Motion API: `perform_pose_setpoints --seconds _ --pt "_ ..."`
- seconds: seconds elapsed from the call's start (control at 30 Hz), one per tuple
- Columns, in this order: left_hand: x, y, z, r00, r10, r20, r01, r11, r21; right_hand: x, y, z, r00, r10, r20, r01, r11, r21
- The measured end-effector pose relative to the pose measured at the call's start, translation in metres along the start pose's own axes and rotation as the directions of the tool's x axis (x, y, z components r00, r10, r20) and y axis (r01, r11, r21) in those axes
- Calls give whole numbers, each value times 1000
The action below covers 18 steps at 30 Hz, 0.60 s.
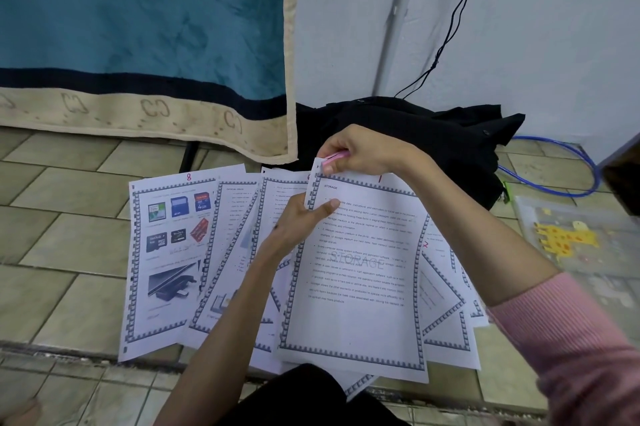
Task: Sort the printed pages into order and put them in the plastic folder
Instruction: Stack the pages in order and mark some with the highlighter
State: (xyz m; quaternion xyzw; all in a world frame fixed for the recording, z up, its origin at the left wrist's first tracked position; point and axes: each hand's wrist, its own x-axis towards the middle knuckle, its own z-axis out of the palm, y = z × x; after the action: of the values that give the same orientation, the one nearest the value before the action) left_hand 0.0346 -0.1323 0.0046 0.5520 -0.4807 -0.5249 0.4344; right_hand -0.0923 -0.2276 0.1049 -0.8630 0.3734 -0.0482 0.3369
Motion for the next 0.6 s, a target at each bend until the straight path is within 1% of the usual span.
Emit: perform_pose_setpoints --seconds 0.2,0.43,0.53,0.57,0.6 --pt "2 1 -1 1000 -19 -20 19 1000 10 4 2 7 999 -25 -48 23 999 -42" --pt "6 -4 0 999 -42 -21 43 999 33 7 10 12 995 -41 -90 41 999 1" --pt "4 -4 2 999 -50 -5 50 999 11 5 14 10 999 -17 -28 18 998 58" --pt "4 -4 2 999 -53 -1 53 999 6 4 16 10 999 -12 -47 18 994 109" --pt "4 -4 2 998 -57 4 57 998 3 1 19 9 993 -6 -117 28 983 182"
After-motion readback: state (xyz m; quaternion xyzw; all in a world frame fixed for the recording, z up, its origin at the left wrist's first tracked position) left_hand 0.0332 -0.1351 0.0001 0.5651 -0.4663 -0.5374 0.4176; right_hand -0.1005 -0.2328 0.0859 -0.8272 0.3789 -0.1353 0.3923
